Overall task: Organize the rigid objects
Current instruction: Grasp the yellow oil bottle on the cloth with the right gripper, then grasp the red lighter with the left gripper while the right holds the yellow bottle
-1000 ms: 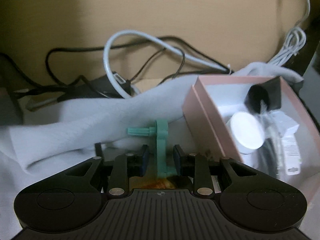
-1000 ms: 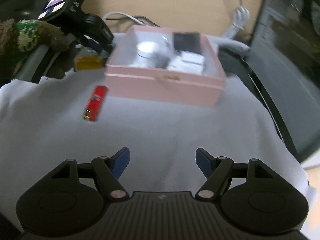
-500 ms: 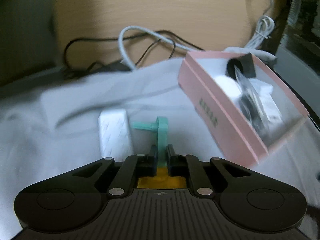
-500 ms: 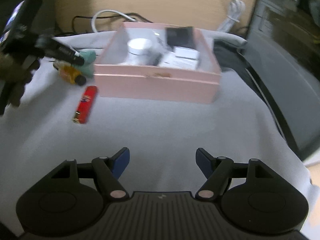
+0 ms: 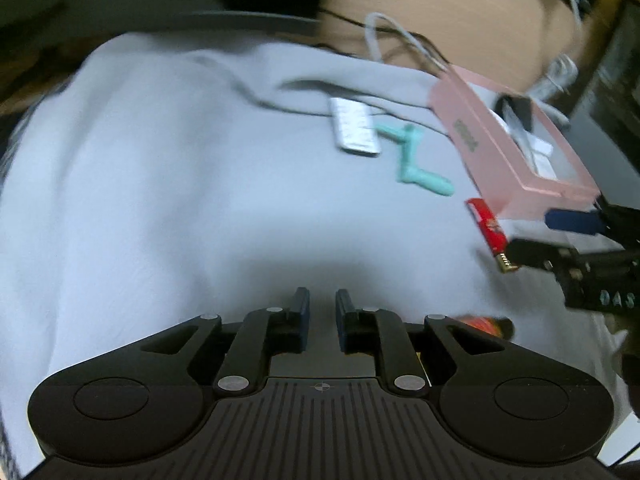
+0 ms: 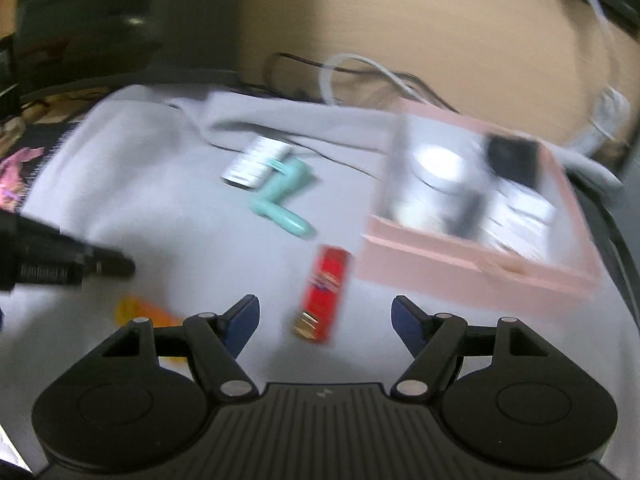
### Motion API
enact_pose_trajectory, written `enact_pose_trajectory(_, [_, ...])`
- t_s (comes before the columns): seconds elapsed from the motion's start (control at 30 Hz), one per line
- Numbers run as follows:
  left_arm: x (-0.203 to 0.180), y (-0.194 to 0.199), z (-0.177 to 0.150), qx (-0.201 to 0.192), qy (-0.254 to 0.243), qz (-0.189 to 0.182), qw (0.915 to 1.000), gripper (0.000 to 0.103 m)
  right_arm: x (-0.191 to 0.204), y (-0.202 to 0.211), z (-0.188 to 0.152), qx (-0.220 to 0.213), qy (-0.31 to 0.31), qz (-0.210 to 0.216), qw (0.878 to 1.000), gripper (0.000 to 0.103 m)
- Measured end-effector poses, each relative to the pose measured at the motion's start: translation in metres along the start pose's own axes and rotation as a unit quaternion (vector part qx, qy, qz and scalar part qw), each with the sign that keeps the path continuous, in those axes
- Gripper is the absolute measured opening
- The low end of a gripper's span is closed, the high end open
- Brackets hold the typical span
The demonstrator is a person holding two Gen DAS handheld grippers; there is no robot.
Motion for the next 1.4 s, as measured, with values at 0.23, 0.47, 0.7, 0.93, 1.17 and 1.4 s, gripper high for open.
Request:
enact_pose_trajectory(0.23, [0.041, 0.030, -0.020, -0.002, 0.072, 0.006, 0.9974, 0.017, 0.040, -0.039, 0.058, -0.032, 0.039, 0.018, 0.999, 0.074])
enact_pose_trajectory(0.47, [0.034, 0.048, -0.019, -0.014, 0.026, -0.057, 0.9979, 0.017, 0.054, -0.029, 0.060, 0.014, 0.014, 0.126, 0.992, 0.074])
enact_pose_trajectory(0.7, [0.013, 0.030, 0.002, -0.027, -0.015, -0.095, 0.9950, 0.017, 0.069, 0.011, -0.017, 0.031, -0.041, 0.065, 0.997, 0.081])
enact_pose_trajectory(0.93, [0.020, 0.021, 0.003, -0.013, -0.046, -0.094, 0.9945, 0.017, 0.094, 0.002, -0.051, 0.025, -0.111, 0.038, 0.993, 0.085])
enact_pose_trajectory(1.17, [0.002, 0.008, 0.014, -0.008, -0.082, -0.116, 0.9898, 0.017, 0.101, -0.015, -0.040, 0.007, -0.109, -0.022, 0.994, 0.080])
enact_pose_trajectory(1.4, [-0.038, -0.009, 0.036, -0.004, -0.111, -0.158, 0.9812, 0.017, 0.076, 0.007, -0.044, 0.010, -0.117, -0.070, 0.991, 0.080])
Point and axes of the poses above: each gripper's, at about its wrist camera, not at the fingertips, and y roughly against the way its jaws point, x to its left, z to its top, the point moved 8 cm from there along -y, roughly the way its jaws point, and after that the axes turned 6 degrees about z, right-handed, at the moved point
